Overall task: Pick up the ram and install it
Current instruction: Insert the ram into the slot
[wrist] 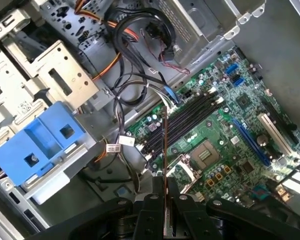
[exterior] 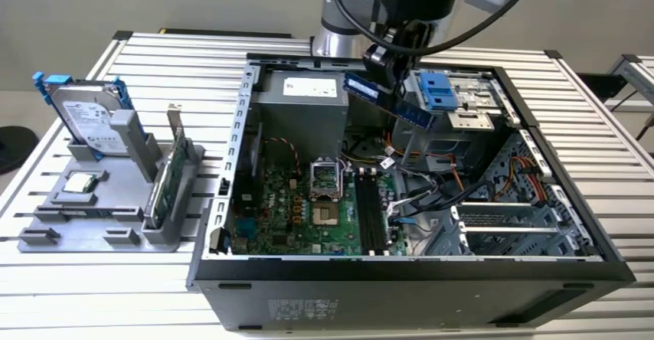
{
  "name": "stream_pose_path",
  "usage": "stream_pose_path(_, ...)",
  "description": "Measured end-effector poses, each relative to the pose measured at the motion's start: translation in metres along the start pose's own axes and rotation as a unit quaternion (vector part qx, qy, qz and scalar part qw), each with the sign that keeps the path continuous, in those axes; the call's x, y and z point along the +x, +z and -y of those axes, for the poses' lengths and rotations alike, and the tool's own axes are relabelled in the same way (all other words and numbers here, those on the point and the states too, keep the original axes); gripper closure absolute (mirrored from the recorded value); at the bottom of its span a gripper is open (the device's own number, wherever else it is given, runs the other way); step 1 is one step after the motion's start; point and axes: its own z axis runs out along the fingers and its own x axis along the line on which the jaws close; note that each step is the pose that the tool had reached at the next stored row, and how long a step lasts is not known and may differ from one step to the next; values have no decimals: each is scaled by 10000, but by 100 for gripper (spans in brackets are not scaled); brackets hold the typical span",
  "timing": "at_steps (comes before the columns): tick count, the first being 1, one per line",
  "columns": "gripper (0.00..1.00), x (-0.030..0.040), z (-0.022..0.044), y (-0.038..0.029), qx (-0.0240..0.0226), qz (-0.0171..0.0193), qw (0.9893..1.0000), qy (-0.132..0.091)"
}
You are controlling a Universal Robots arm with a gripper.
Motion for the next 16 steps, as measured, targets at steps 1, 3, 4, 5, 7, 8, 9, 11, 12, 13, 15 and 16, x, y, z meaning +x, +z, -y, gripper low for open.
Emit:
stream_pose_path(1, 100, 0, 0, 1, 3, 1, 10000, 84)
stream_pose_path(3, 100, 0, 0, 2, 10, 2, 9997, 240)
stream_pose_path(4, 100, 0, 0, 3, 13, 3, 9995, 317)
stream_pose_path(5, 100, 0, 0, 3, 15, 3, 9993, 382)
stream_pose_path(7, 100, 0, 0, 4, 16, 3, 9992, 405)
stream_pose_path(8, 100, 0, 0, 4, 16, 3, 9992, 405)
stream_pose_path(9, 100, 0, 0, 4, 17, 3, 9992, 406)
stream_pose_path(11, 100, 0, 0, 3, 16, 3, 9992, 411)
stream_pose_path(12, 100, 0, 0, 4, 18, 3, 9991, 432)
stream_pose_path(13, 100, 0, 0, 4, 19, 3, 9989, 472)
stream_pose_path(15, 100, 0, 0, 4, 24, 4, 9983, 588)
stream_pose_path(16, 100, 0, 0, 4, 27, 5, 9978, 655)
